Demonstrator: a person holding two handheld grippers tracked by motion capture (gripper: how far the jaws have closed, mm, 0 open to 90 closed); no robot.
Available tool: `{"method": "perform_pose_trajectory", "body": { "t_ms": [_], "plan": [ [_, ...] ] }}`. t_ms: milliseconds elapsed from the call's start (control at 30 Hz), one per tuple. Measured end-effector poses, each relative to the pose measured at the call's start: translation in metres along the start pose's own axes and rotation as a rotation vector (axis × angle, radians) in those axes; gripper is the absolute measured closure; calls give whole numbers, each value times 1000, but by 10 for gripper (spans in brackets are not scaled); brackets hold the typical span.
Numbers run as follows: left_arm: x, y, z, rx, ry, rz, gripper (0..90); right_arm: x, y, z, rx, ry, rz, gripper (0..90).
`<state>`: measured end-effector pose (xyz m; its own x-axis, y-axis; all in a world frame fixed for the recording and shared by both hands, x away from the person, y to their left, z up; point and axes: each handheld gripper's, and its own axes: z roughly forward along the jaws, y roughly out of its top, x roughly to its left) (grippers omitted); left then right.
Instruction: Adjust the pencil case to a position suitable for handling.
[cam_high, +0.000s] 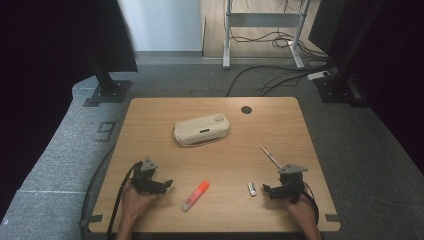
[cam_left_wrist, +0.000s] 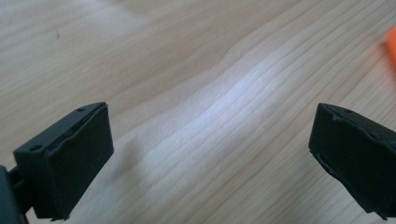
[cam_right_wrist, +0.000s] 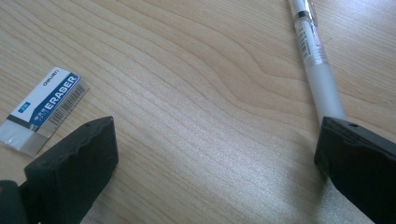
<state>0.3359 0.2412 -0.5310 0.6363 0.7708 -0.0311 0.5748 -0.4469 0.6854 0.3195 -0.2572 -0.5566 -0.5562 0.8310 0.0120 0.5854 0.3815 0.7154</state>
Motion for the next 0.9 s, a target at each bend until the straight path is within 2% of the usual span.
{"method": "perform_pose_trajectory", "body": {
  "t_ms": [67, 200, 367, 433, 533, 733, 800, 900],
  "plan": [
    [-2, 8, 0, -13, -16, 8, 0, 0, 0, 0, 0, 0, 0, 0],
    [-3, 18, 2, -18, -15, 26, 0, 0, 0, 0, 0, 0, 1, 0],
    [0, 28, 5, -14, -29, 36, 1, 0, 0, 0, 0, -1, 1, 0],
    [1, 33, 6, -11, -47, 32, 1, 0, 0, 0, 0, 0, 2, 0],
    [1, 47, 9, -4, -51, 66, 1, 0, 0, 0, 0, 0, 1, 0],
    [3, 62, 14, -3, -76, 78, 8, 0, 0, 0, 0, -1, 1, 0],
    [5, 70, 17, -12, -106, 74, 11, 0, 0, 0, 0, 0, 2, 0],
    [7, 76, 19, -15, -109, 69, 11, 0, 0, 0, 0, 0, 1, 0]
  ]
}}
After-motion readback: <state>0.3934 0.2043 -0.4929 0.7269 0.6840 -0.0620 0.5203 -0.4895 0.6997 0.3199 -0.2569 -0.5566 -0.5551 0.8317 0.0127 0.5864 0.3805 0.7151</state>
